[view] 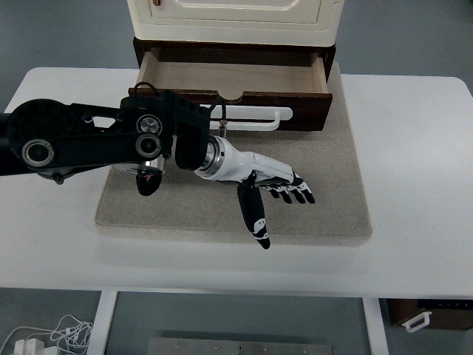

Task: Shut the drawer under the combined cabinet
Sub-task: 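Press the left hand against the drawer front and push it inward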

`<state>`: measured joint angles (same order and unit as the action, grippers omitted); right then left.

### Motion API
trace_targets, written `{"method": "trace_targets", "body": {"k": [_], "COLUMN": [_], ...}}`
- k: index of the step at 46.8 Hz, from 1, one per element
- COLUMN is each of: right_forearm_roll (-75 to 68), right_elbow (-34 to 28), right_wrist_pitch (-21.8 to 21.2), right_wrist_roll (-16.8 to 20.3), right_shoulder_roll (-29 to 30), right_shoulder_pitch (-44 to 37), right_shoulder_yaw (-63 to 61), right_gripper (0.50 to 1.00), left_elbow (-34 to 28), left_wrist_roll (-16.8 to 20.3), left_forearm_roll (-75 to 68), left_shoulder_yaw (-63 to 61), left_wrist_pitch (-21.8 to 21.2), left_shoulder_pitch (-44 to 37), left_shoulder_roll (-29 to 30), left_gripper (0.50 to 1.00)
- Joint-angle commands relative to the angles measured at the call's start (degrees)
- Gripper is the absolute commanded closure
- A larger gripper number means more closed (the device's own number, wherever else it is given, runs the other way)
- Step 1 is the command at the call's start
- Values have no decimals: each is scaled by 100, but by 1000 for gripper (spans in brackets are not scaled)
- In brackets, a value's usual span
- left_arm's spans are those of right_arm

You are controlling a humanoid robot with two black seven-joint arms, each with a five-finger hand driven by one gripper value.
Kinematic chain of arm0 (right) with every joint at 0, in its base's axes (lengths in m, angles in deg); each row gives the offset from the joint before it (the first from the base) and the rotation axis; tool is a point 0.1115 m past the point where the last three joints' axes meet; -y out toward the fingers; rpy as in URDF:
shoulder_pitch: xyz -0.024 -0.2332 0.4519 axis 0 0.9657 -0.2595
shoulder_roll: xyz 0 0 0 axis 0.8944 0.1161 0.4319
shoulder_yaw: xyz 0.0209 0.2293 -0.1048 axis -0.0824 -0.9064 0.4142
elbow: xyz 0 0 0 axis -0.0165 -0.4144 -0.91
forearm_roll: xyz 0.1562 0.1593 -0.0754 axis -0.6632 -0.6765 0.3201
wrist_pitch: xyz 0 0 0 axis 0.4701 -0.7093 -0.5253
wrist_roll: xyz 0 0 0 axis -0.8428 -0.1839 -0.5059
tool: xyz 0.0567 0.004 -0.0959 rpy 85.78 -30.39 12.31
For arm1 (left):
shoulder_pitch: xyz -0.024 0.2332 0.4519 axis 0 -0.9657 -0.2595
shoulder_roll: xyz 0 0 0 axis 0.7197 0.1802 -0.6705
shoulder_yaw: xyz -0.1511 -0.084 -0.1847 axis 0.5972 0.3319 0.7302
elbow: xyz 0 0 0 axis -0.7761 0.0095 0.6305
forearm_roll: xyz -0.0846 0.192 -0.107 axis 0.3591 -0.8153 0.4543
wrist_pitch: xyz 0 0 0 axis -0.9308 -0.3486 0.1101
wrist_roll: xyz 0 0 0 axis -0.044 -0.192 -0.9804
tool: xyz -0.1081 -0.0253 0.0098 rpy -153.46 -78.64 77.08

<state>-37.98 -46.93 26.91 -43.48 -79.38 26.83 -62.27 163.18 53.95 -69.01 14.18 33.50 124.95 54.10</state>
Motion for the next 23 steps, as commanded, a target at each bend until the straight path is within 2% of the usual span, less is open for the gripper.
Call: {"method": "trace_targets", "body": {"k": [1,7,17,23], "right_forearm_roll": [1,1,1,1], "right_elbow": [0,0,0,0], "right_wrist_pitch": [3,3,3,3], "right_wrist_roll": [-1,-1,-1,-1], "right_shoulder_roll": [0,0,0,0], "right_shoulder_pitch": [0,0,0,0], "right_shoulder_yaw": [0,0,0,0], "right_gripper": [548,548,548,548], "left_elbow": [-32,-93,-752,-893], "left_wrist_roll": [-153,-197,-356,-364], "left_forearm_roll": [258,373,373,302], "left_shoulder_yaw": [22,189,172,172], "left_wrist_pitch": [146,339,963,1262], "left_shoulder_pitch": [58,111,305,313], "left_shoulder_roll": [12,100,117,144], "left_gripper": [501,501,501,501]}}
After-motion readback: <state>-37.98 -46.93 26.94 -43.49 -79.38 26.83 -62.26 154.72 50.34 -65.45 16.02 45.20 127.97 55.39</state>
